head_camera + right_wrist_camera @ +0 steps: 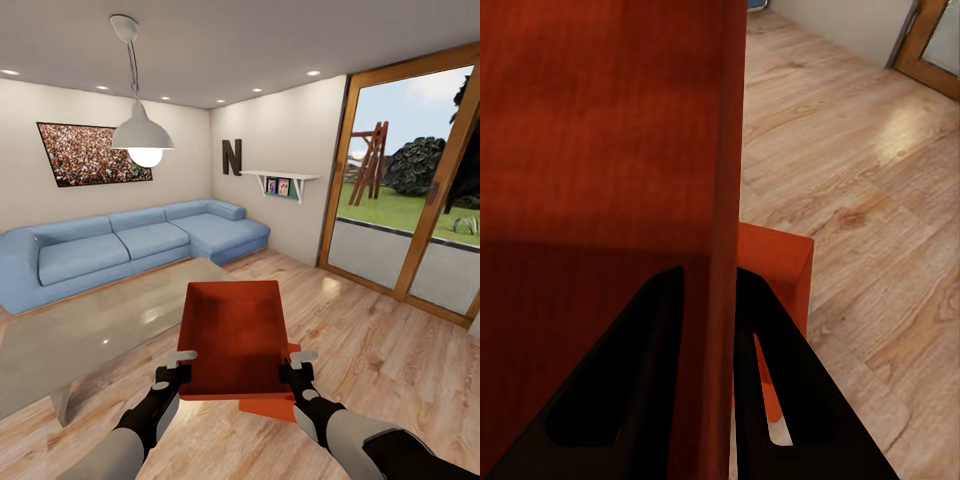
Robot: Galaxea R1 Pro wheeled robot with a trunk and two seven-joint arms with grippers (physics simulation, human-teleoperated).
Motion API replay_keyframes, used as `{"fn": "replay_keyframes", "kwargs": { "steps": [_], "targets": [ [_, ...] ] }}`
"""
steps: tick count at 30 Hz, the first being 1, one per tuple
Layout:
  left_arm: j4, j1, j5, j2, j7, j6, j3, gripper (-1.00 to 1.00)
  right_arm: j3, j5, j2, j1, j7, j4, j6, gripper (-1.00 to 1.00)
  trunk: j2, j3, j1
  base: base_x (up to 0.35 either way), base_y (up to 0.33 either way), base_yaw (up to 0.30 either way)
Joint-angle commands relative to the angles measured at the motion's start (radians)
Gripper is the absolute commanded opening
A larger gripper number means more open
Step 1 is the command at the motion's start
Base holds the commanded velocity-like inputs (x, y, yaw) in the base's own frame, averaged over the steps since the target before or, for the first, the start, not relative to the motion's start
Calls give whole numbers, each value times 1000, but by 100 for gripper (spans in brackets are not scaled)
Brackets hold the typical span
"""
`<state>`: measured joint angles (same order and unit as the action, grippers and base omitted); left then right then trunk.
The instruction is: Move the two storage containers from the living room to the garage. In the garage, place one container on the floor and stack the other container on top of it (either order is fine).
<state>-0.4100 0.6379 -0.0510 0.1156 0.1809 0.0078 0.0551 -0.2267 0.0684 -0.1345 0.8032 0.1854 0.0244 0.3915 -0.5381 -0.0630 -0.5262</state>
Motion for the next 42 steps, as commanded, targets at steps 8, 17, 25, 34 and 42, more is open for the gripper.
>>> {"fn": "replay_keyframes", "kwargs": {
  "steps": [8,17,25,34,42],
  "targets": [
    [2,0,-6,-7,25,1,14,-100,40,12,-1,2,10,-1,10,-100,-2,-2,0,0,0,0],
    [2,0,-6,-6,25,1,14,-100,39,9,-1,2,9,-1,10,-100,-2,-2,0,0,0,0],
    [2,0,-6,-6,25,1,14,-100,39,7,-2,2,9,-1,10,-100,-2,-2,0,0,0,157],
    [2,0,-6,-6,25,1,14,-100,39,8,-2,2,11,-1,11,-100,-2,-1,0,0,0,266],
    [2,0,-6,-6,25,1,14,-100,39,7,-2,2,11,-1,11,-100,-2,3,0,0,0,272]
  ]
}}
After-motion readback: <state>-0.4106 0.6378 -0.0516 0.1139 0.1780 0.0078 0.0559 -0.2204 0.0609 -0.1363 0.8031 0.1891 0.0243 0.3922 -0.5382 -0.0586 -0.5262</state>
